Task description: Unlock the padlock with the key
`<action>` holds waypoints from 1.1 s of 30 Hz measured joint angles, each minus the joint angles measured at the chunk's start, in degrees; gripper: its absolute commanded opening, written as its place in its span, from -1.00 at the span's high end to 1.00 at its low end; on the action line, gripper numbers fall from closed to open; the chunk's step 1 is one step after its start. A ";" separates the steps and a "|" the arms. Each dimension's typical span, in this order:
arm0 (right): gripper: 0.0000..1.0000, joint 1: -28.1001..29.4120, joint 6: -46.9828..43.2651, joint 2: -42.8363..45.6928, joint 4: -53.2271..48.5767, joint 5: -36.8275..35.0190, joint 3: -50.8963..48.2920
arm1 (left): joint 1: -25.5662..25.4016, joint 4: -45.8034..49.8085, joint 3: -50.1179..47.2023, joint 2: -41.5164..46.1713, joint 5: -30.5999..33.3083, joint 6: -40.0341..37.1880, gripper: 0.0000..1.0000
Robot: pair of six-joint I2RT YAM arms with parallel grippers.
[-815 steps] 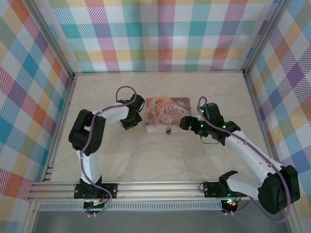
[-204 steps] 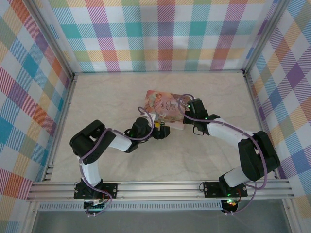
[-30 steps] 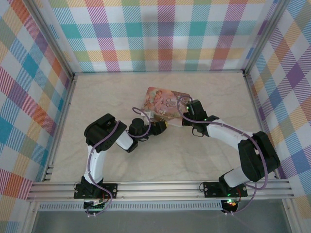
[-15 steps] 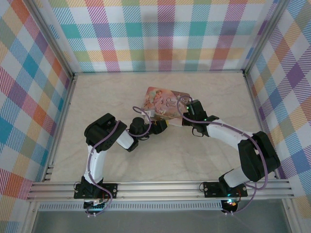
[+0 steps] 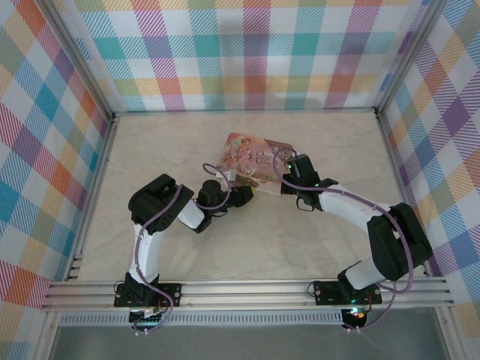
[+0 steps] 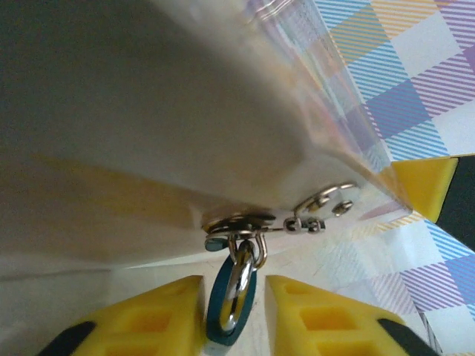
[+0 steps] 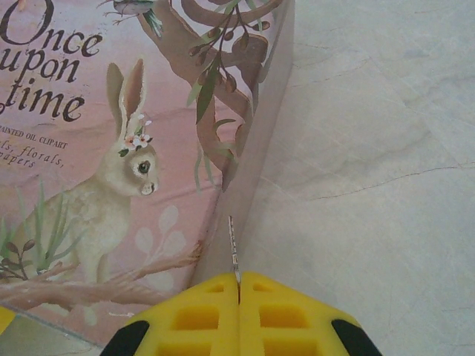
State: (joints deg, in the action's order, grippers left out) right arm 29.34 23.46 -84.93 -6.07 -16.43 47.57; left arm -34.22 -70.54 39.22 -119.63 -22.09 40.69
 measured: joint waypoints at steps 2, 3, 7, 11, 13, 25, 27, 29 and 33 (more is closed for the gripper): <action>1.00 0.00 0.00 0.00 0.02 0.00 0.00 | 0.07 0.15 0.00 0.00 -0.20 -0.22 0.51; 1.00 0.00 0.00 0.00 0.02 0.00 0.00 | 0.15 0.22 0.00 0.00 -0.35 -0.44 0.52; 1.00 0.00 -0.02 0.00 0.02 0.00 0.00 | 0.35 0.55 -0.02 0.09 -0.74 -1.09 0.60; 1.00 0.00 -0.02 0.00 0.02 0.00 0.00 | 0.68 1.42 -0.07 0.61 -1.33 -1.09 0.69; 1.00 0.00 -0.02 0.00 0.02 -0.02 0.00 | 0.76 1.70 -0.13 0.87 -1.55 -1.11 0.71; 1.00 -0.68 -0.46 -0.02 -0.09 -1.11 0.11 | 2.10 13.25 0.50 5.95 -4.90 -3.21 0.73; 1.00 -1.27 -0.48 -0.26 -0.42 -1.16 0.63 | 2.29 17.57 1.73 6.97 -6.05 -4.50 0.76; 1.00 -2.01 -0.50 -1.01 -0.66 -1.44 1.70 | 2.27 22.10 3.28 7.80 -7.23 -5.95 0.76; 1.00 -3.54 -0.68 -3.48 -1.55 -2.21 4.48 | 2.49 30.29 5.81 9.29 -9.16 -8.83 0.72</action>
State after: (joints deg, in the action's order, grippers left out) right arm 25.80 22.79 -88.40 -7.62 -18.63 52.05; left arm -31.73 -40.25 45.04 -110.34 -31.24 31.86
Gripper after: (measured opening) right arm 0.052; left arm 0.134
